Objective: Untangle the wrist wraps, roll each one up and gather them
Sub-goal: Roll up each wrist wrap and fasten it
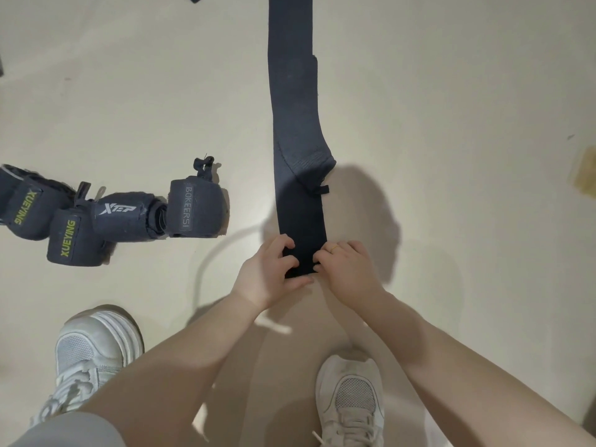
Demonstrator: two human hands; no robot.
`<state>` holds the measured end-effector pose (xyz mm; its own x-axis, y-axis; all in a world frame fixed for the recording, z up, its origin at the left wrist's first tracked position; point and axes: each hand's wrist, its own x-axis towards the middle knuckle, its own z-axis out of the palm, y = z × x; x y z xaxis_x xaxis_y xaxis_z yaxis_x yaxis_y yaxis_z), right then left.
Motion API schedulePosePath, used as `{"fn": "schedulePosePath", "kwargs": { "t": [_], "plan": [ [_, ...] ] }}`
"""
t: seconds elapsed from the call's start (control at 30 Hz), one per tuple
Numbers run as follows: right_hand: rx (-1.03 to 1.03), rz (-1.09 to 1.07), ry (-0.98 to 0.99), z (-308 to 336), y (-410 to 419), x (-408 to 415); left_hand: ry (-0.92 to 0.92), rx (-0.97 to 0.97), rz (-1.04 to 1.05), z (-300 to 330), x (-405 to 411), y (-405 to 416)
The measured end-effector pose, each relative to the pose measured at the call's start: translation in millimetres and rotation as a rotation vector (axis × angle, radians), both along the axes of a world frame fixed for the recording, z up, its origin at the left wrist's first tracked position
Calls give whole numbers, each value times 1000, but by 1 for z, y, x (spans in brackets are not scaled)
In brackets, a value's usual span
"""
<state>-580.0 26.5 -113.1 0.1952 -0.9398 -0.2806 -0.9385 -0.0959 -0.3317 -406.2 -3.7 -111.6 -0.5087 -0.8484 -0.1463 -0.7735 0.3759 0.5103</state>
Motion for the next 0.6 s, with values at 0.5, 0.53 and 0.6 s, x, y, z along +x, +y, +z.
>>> {"fn": "schedulePosePath", "kwargs": {
  "t": [0.5, 0.53, 0.6],
  "plan": [
    [-158, 154, 55, -2, -16, -5, -110, 147, 141, 5, -17, -19],
    [-128, 163, 52, -1, -17, -5, -110, 134, 133, 4, -17, -19],
    [-108, 106, 54, -3, -21, -2, -91, 84, 89, 4, -16, -20]
  ]
}}
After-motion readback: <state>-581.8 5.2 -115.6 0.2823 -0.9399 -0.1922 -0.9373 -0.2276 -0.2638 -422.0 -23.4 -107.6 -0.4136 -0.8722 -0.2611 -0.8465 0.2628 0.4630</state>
